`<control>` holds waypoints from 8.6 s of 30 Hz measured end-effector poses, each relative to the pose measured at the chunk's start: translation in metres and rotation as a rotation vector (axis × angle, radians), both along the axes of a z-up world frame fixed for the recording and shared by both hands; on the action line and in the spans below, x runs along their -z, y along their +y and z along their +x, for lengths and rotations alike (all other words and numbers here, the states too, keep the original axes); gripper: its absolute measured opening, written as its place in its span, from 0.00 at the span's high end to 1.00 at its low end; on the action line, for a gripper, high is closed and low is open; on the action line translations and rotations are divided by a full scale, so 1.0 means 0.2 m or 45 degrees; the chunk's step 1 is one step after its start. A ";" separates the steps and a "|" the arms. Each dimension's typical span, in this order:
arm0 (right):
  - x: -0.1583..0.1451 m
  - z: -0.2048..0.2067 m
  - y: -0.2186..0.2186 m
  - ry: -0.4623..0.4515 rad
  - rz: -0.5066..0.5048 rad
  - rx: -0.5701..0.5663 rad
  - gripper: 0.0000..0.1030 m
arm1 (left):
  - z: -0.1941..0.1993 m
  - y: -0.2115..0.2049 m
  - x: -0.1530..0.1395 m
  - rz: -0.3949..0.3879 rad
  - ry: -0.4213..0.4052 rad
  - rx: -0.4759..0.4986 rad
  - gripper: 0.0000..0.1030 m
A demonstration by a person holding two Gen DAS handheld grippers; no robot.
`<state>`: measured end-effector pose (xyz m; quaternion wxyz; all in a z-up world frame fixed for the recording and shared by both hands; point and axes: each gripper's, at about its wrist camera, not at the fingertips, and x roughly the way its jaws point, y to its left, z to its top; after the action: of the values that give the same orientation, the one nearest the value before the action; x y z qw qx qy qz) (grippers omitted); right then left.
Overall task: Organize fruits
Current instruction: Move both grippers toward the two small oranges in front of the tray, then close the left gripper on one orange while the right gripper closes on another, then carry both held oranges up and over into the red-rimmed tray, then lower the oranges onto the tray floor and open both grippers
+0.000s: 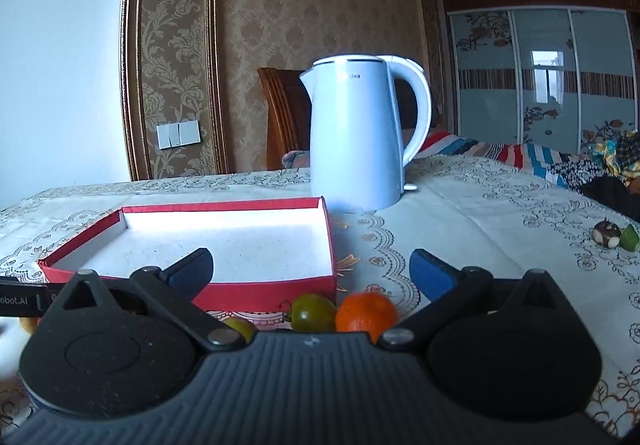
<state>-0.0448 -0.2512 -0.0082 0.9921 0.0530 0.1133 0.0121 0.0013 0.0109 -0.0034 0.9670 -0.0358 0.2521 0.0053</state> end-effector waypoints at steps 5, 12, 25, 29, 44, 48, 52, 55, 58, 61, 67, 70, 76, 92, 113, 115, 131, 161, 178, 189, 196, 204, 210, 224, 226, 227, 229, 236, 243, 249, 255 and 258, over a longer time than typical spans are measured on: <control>0.01 0.01 -0.01 0.014 0.021 0.007 0.00 | 0.00 -0.01 0.00 0.010 0.000 0.011 0.00; 0.01 0.01 -0.04 0.015 0.064 0.060 0.00 | 0.01 -0.02 0.01 0.014 0.006 0.022 0.00; 0.03 0.06 -0.06 0.075 0.106 0.076 0.00 | 0.01 -0.02 0.01 0.017 0.015 0.035 0.00; 0.03 0.06 -0.09 0.094 0.136 0.091 0.00 | 0.01 -0.01 0.01 0.015 0.023 0.031 0.00; 0.09 0.11 -0.27 0.328 0.043 0.057 0.12 | 0.02 -0.01 0.01 0.007 0.036 0.029 0.00; 0.09 0.16 -0.21 0.360 -0.028 0.017 0.17 | 0.02 -0.01 0.01 0.008 0.037 0.032 0.00; 0.12 0.23 -0.18 0.456 -0.047 -0.042 0.32 | 0.02 -0.01 0.02 0.009 0.043 0.037 0.00; 0.11 0.26 -0.19 0.460 -0.027 -0.060 0.35 | 0.02 -0.01 0.02 0.011 0.046 0.039 0.00; 0.11 0.27 -0.20 0.458 -0.005 -0.063 0.36 | 0.02 -0.01 0.02 0.009 0.055 0.038 0.00; 0.11 0.26 -0.21 0.453 0.013 -0.062 0.38 | 0.02 -0.01 0.02 0.006 0.057 0.037 0.00; 0.11 0.26 -0.21 0.443 0.016 -0.105 0.62 | 0.02 -0.01 0.02 -0.002 0.056 0.038 0.00; 0.11 0.26 -0.21 0.437 0.024 -0.118 0.62 | 0.00 0.02 0.02 -0.026 0.049 0.034 0.00; 0.12 0.25 -0.28 0.423 0.140 -0.144 0.62 | -0.05 0.06 0.01 -0.072 0.023 0.048 0.00; 0.12 0.25 -0.28 0.419 0.154 -0.144 0.62 | 0.02 -0.01 0.07 0.047 0.176 0.060 0.01; 0.12 0.25 -0.28 0.414 0.152 -0.140 0.62 | -0.02 -0.03 0.04 0.042 0.103 0.138 0.31; 0.12 0.25 -0.28 0.414 0.154 -0.141 0.62 | -0.03 -0.04 0.04 0.060 0.090 0.141 0.31; 0.12 0.25 -0.29 0.416 0.158 -0.142 0.62 | -0.14 -0.17 -0.01 0.223 -0.062 0.257 0.34; 0.02 0.14 -0.18 0.209 0.034 -0.143 0.63 | -0.05 -0.20 -0.03 0.164 0.054 0.257 0.59; -0.09 0.31 0.08 0.209 -0.064 -0.226 0.62 | 0.20 -0.23 -0.11 0.063 0.057 0.183 0.59; -0.08 0.50 0.15 0.291 -0.054 -0.234 0.62 | 0.37 -0.20 -0.09 0.064 0.087 0.126 0.59; -0.05 0.64 0.19 0.348 -0.076 -0.208 0.62 | 0.47 -0.17 -0.06 0.052 0.128 0.096 0.59; -0.04 0.78 0.19 0.424 -0.040 -0.194 0.62 | 0.57 -0.15 -0.01 0.046 0.187 0.080 0.59; -0.02 0.83 0.19 0.476 -0.026 -0.190 0.62 | 0.61 -0.15 0.01 0.043 0.209 0.058 0.59; -0.01 0.85 0.20 0.511 -0.049 -0.177 0.62 | 0.67 -0.17 0.02 0.095 0.180 0.027 0.58; -0.01 0.85 0.20 0.511 -0.038 -0.174 0.62 | 0.66 -0.18 0.02 0.105 0.176 0.028 0.58; -0.01 0.85 0.19 0.512 -0.033 -0.175 0.61 | 0.66 -0.18 0.02 0.106 0.176 0.027 0.58; -0.01 0.85 0.19 0.512 -0.031 -0.174 0.61 | 0.66 -0.18 0.02 0.108 0.176 0.028 0.58; -0.03 0.82 0.20 0.461 -0.067 -0.141 0.31 | 0.66 -0.15 0.02 0.083 0.183 0.000 0.42; -0.03 0.80 0.18 0.442 -0.049 -0.131 0.16 | 0.64 -0.14 0.01 0.083 0.147 -0.045 0.29; -0.02 0.79 0.17 0.425 0.001 -0.169 0.03 | 0.59 -0.16 -0.01 0.121 0.065 -0.072 0.23; -0.02 0.71 0.20 0.347 -0.068 -0.152 0.01 | 0.49 -0.18 -0.06 0.178 -0.092 -0.112 0.22; -0.03 0.68 0.20 0.309 -0.071 -0.150 0.00 | 0.45 -0.18 -0.08 0.186 -0.144 -0.123 0.20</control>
<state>0.0902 -0.2117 -0.0027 0.9698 0.0196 0.2355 0.0607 0.0914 -0.0246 0.0116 0.9784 0.0226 0.1939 0.0683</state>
